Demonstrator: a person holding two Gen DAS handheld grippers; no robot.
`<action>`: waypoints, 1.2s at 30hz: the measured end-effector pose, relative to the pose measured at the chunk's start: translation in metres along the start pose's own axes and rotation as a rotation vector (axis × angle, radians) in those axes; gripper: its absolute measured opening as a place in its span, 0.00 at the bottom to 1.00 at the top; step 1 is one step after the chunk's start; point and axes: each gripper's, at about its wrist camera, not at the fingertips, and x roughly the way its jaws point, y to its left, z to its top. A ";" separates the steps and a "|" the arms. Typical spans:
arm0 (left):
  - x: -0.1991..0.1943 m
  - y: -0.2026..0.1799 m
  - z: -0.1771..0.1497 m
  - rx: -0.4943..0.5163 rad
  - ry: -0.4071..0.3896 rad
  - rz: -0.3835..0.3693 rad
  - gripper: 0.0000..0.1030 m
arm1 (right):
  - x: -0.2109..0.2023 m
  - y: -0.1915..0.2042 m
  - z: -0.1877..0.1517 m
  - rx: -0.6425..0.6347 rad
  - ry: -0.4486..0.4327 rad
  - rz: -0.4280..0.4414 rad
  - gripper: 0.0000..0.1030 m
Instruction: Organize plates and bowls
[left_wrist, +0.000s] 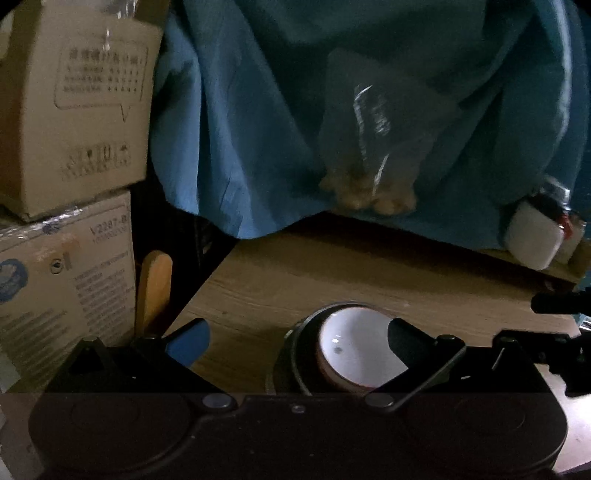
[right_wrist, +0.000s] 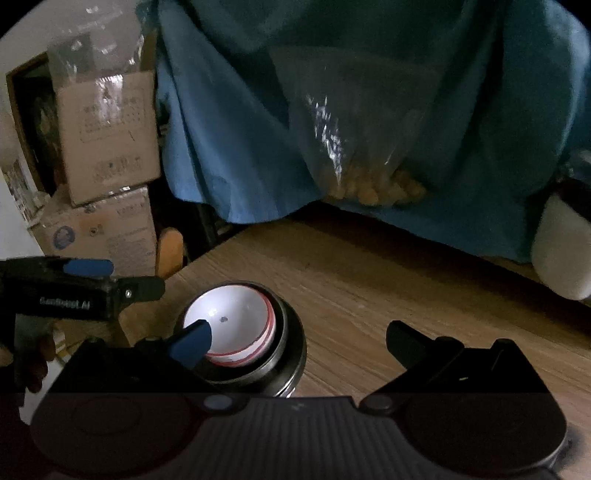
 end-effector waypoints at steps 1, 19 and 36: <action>-0.005 -0.003 -0.004 0.000 -0.008 0.001 0.99 | -0.005 -0.001 -0.002 -0.002 -0.010 0.004 1.00; -0.083 -0.035 -0.054 -0.070 -0.002 0.068 0.99 | -0.074 0.008 -0.044 -0.025 -0.079 0.074 1.00; -0.116 -0.012 -0.073 -0.006 -0.006 0.011 0.99 | -0.104 0.041 -0.072 0.019 -0.119 -0.017 1.00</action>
